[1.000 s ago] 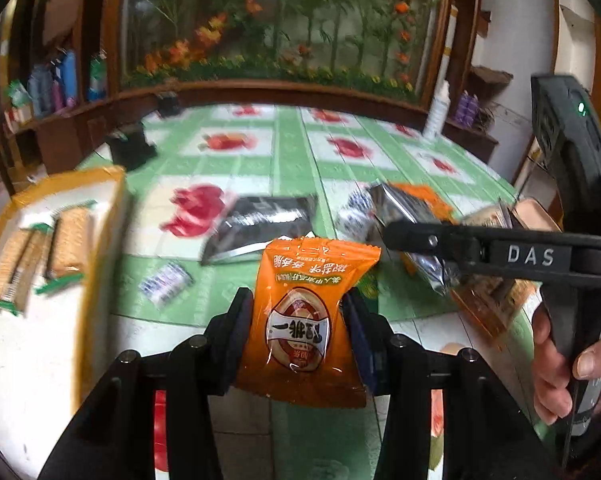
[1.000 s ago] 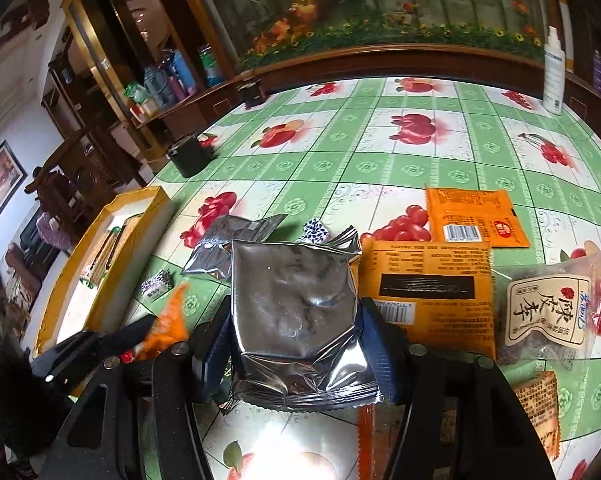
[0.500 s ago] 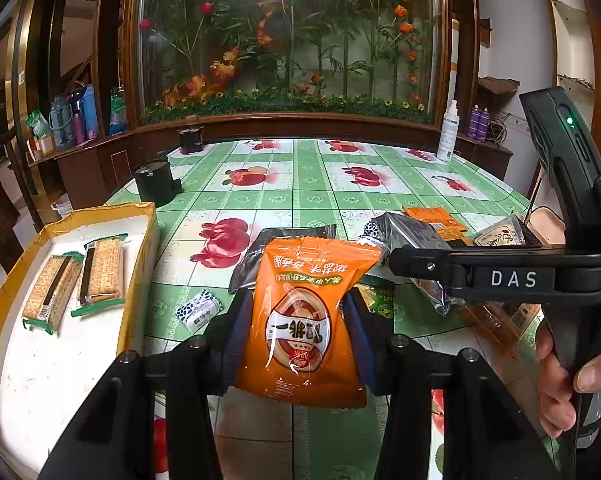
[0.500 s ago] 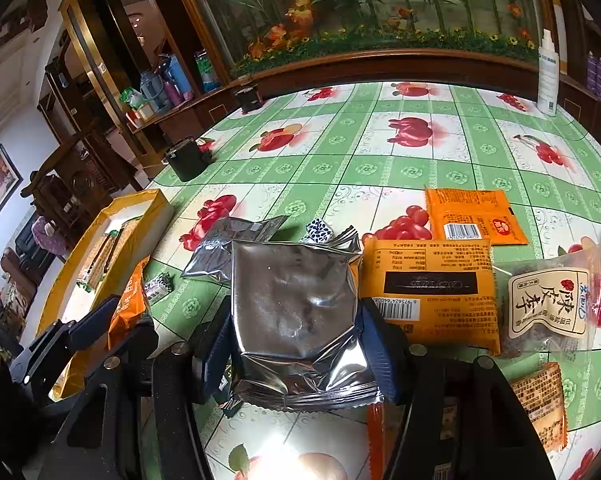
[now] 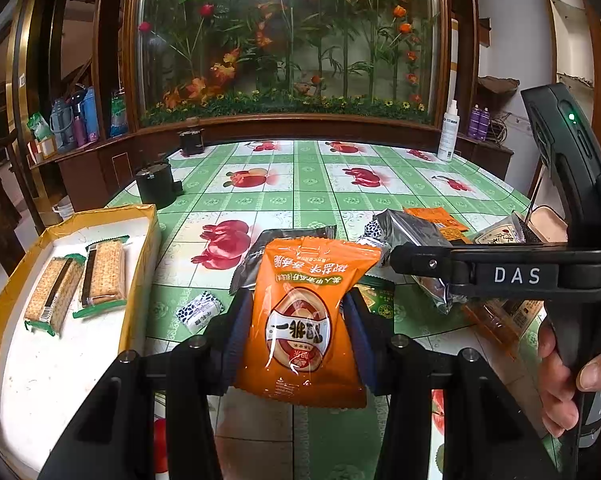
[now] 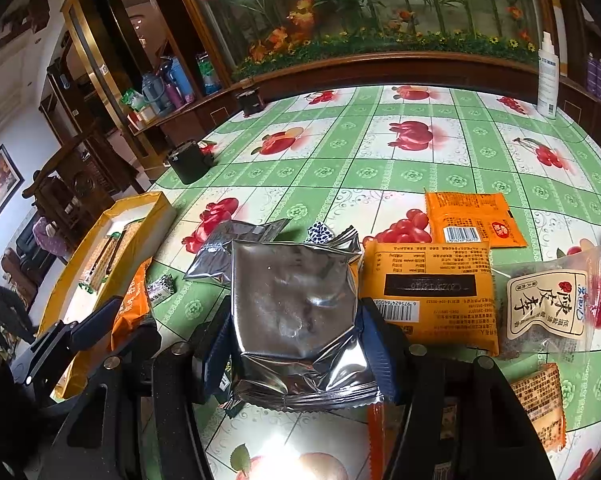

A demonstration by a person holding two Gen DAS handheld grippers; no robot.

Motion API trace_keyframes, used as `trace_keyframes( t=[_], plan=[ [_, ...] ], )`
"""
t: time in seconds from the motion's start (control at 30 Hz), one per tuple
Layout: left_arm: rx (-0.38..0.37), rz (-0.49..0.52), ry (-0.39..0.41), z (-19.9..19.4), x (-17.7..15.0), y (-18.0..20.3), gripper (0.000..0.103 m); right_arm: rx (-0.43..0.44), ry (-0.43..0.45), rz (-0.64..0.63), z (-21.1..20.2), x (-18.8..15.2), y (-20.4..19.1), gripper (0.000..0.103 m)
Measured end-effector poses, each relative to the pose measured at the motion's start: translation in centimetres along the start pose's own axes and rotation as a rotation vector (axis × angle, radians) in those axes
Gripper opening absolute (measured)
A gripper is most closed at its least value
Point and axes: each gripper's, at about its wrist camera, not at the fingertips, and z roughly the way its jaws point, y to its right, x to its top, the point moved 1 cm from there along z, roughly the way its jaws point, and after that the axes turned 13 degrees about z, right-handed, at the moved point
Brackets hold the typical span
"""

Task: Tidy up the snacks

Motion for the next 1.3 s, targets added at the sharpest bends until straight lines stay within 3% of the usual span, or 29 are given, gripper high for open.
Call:
trace_keyframes(
  t=[1.3],
  plan=[
    [-0.015, 0.016, 0.005, 0.0, 0.2, 0.0, 0.046, 0.032, 0.000, 0.042, -0.3, -0.1, -0.1, 0.065]
  ],
)
